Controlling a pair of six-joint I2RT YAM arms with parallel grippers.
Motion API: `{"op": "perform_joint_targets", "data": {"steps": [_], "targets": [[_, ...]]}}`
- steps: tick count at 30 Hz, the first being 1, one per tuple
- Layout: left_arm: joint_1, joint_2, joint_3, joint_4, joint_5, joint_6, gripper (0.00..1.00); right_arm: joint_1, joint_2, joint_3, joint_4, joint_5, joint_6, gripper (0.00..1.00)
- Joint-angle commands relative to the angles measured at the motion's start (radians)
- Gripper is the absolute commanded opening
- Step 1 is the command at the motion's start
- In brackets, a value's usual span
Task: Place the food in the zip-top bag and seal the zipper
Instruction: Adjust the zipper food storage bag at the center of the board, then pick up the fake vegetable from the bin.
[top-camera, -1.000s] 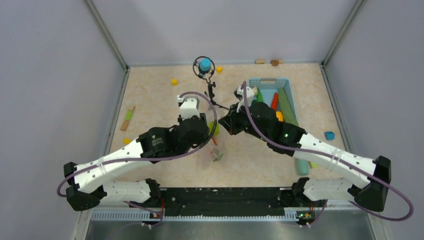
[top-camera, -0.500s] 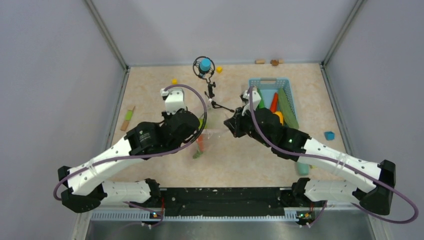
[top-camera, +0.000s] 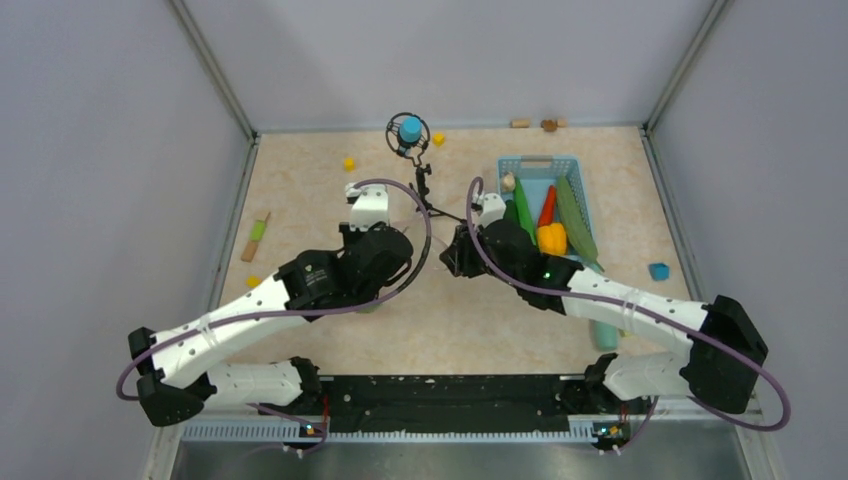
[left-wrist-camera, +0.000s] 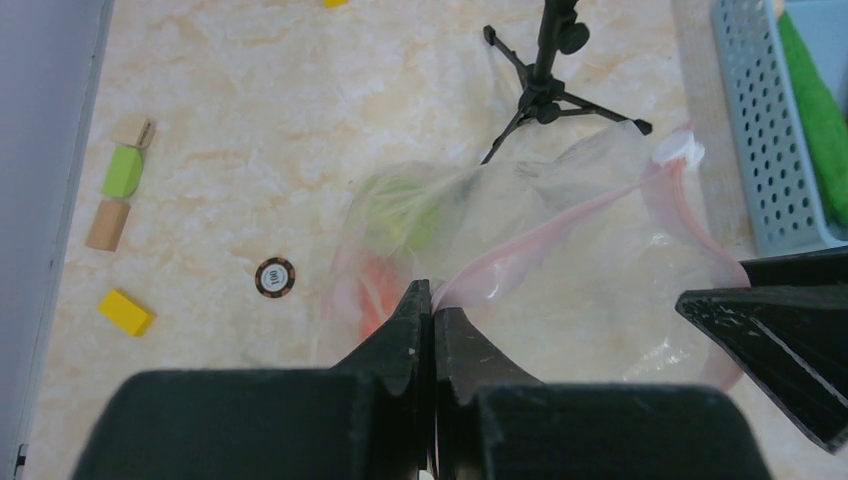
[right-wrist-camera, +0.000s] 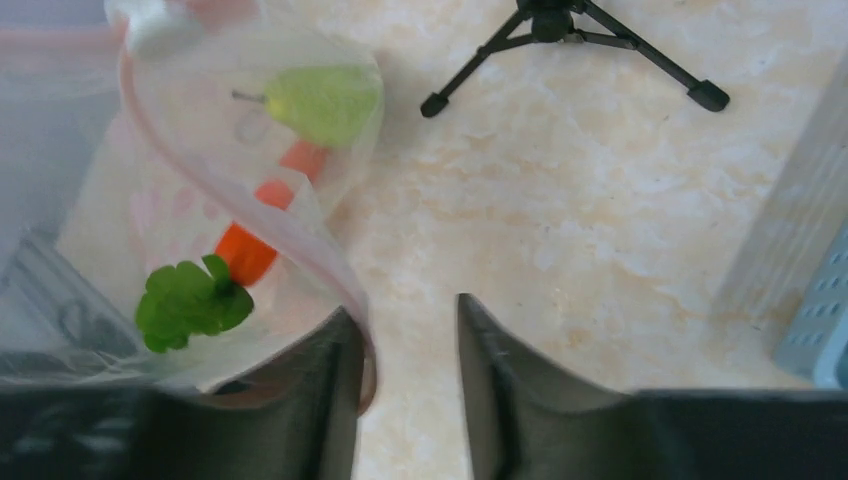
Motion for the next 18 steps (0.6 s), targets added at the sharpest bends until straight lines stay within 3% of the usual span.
{"op": "perform_joint_targets", "data": {"steps": [1, 6, 9, 13, 18], "targets": [[0.026, -0.001, -0.072, 0.127, -0.04, 0.007, 0.0, -0.037, -0.072, -0.024, 0.035, -0.098, -0.039, 0.51], [0.042, 0.027, -0.091, 0.179, 0.009, 0.028, 0.0, -0.037, -0.254, -0.073, -0.038, -0.12, -0.092, 0.82], [0.042, 0.038, -0.107, 0.202, 0.008, 0.011, 0.0, -0.037, -0.364, -0.099, -0.117, -0.043, -0.087, 0.87], [0.042, 0.029, -0.133, 0.232, 0.002, -0.002, 0.0, -0.046, -0.464, -0.094, -0.317, 0.198, -0.016, 0.92], [0.042, 0.007, -0.162, 0.247, 0.06, -0.006, 0.0, -0.08, -0.476, -0.04, -0.631, 0.488, 0.15, 0.94]]}}
